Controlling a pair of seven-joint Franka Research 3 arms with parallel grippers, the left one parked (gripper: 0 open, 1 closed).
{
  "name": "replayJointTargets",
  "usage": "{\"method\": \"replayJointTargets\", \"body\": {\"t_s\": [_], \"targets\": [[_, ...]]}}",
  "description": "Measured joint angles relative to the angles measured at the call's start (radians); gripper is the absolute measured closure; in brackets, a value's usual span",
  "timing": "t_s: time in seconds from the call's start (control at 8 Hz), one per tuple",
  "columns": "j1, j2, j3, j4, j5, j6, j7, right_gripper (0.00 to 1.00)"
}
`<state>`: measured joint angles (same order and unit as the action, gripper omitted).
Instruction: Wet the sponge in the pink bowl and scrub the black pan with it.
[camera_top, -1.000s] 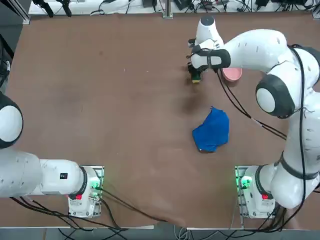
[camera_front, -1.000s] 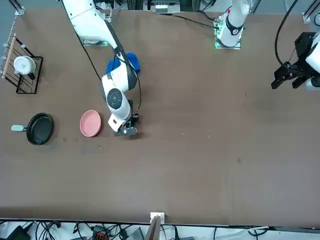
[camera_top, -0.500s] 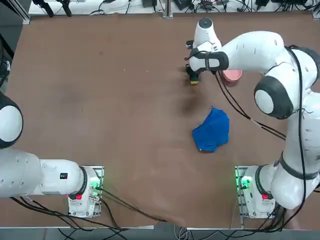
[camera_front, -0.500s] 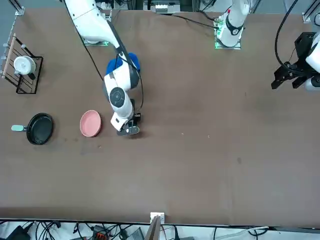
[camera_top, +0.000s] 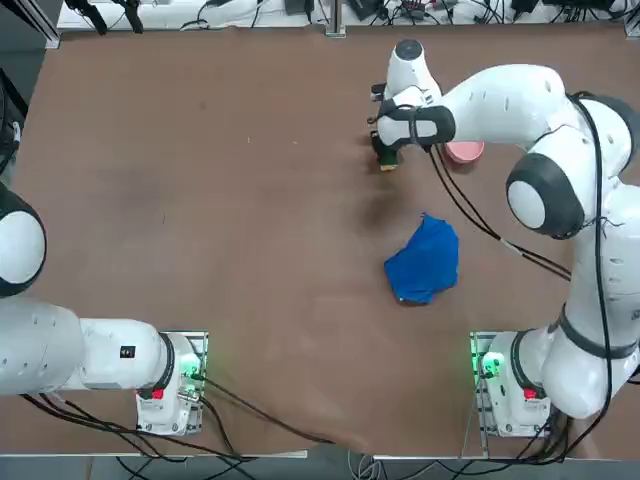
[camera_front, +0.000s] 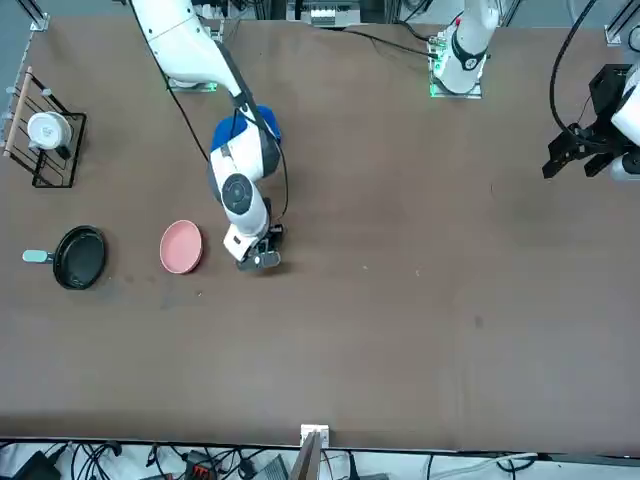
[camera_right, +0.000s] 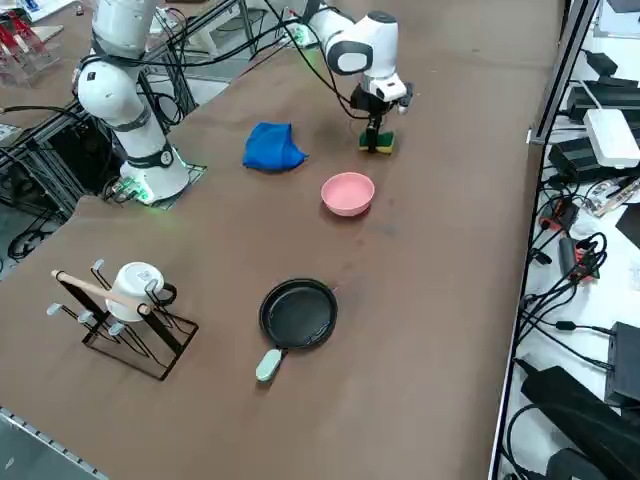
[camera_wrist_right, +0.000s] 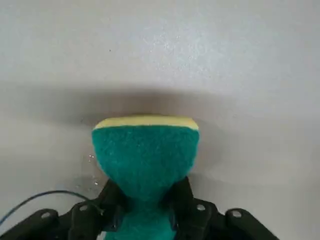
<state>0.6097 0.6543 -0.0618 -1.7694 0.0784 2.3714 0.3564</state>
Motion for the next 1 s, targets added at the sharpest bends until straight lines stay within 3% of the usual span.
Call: {"method": "replayJointTargets", "body": {"t_s": [0.38,0.75,1.0], "targets": [[0.0,0.004,0.0,0.002,0.001,0.003,0.023,0.0],[-0.002,-0.027,-0.011,0.02,0.001,-0.011,0.031,0.0],[-0.005,-0.107,-0.053,0.037,0.0,-0.095,0.026,0.0]]}}
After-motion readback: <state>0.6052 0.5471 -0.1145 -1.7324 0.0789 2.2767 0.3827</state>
